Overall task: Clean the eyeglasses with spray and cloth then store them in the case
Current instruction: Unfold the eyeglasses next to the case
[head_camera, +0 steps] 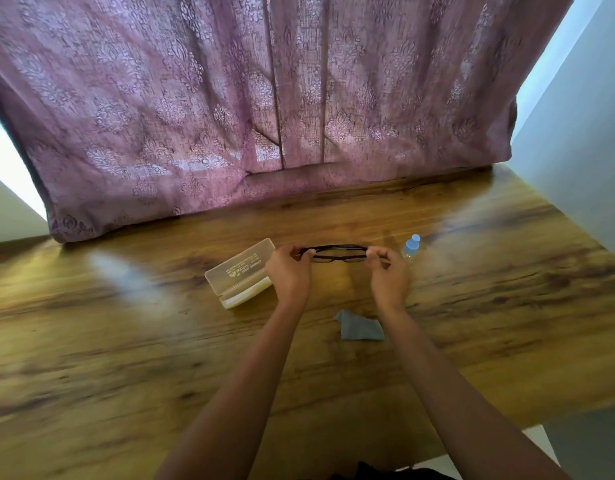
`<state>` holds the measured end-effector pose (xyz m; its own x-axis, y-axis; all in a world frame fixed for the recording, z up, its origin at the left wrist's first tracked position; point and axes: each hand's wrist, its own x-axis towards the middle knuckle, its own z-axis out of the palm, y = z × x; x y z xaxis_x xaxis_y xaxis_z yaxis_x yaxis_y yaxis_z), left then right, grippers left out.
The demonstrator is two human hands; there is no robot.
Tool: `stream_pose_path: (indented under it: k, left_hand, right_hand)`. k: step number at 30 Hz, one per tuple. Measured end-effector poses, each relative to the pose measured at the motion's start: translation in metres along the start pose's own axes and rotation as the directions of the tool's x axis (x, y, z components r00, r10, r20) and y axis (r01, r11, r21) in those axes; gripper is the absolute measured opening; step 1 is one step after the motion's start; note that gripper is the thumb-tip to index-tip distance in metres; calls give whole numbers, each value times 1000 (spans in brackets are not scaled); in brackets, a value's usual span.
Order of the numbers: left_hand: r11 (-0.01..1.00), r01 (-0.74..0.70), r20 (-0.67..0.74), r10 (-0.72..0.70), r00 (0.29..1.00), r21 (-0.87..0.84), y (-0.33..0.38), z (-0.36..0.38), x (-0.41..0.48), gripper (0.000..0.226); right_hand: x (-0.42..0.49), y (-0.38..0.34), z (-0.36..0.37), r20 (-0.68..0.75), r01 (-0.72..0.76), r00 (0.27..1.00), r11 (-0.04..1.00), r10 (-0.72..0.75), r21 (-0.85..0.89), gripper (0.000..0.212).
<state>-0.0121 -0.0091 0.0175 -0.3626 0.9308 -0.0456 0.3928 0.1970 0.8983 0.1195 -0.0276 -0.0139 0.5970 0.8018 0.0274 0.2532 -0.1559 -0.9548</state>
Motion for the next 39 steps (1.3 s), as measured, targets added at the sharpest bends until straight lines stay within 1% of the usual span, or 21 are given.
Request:
stream_pose_path:
  k: [5,9,12,14,19,24,28,30,34,39]
  left_hand:
    - [996,-85,-12,85,996,-5,-3,-21,-12,18]
    - [947,-274,22,274,961,169,-4,-41,-30,17]
    - [891,-386,32,391,920,240,-7,-56,-43,17]
    - [865,-423,34,431,902,268,-11,-64,-49,17]
    - [822,-473,59,480,875,317,-19,-75,-58,17]
    - [836,-449,40,461,886,315,-26,-82,-65,17]
    - [854,-442,5,458,889,274,-26,-93,-70,16]
    - [880,-404,-25,423,906,249,-24,-99,-70,16]
    - [943,-294,-73,308,949,154,-18,-107,-70,15]
    - [968,-242,-64,247,967,69,-17,-112,-69,14]
  right_hand:
    - [-18,-14,-11,-47,23,999,999,-21,47,9]
    - [-33,-22,-20,-54,40,998,997,-36,63,13]
    - [-44,-25,-25,-57,34,998,996,-29,87,18]
    - [-53,-26,-28,-50,38,998,996,-34,83,20]
    - [-74,-24,-34,-18,52,999,997,-51,52,21]
    - [-86,-20,-35,-31,46,999,997,-44,58,19]
    - [-94,-24,-36,-24,42,999,997,-40,69,16]
    - [-96,-26,-38,-15,32,999,996,-31,89,16]
    - [-102,-27,-39,7,23,1000,996,-24,89,15]
    - [-105,-26,-41,60,22,998,997,-27,69,13]
